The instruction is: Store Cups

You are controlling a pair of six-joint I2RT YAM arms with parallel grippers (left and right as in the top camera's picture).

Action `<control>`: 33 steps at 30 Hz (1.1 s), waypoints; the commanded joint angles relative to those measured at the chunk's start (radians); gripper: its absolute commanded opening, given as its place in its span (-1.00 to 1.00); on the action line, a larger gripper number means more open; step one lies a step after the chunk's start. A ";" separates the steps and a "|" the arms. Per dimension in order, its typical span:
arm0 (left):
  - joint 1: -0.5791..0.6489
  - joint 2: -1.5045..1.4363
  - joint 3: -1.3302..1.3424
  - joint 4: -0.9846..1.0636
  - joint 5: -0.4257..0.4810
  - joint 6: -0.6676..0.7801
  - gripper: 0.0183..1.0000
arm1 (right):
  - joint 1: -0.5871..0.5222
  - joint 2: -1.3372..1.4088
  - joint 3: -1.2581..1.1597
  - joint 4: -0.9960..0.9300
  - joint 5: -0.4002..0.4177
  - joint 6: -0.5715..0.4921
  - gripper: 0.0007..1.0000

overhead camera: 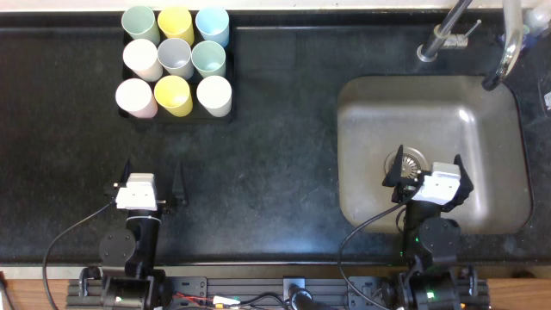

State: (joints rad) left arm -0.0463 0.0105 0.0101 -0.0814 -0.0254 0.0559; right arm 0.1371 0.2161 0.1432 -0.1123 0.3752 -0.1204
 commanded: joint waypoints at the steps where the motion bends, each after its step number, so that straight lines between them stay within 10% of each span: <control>1: -0.006 -0.008 -0.002 -0.001 0.010 0.012 1.00 | -0.003 -0.011 -0.060 0.005 0.018 -0.007 1.00; 33: -0.006 -0.008 -0.002 -0.001 0.010 0.012 1.00 | -0.033 -0.213 -0.139 0.064 0.006 -0.007 1.00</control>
State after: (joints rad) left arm -0.0463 0.0101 0.0101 -0.0814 -0.0254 0.0559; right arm 0.1108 0.0147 0.0185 -0.0601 0.3809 -0.1280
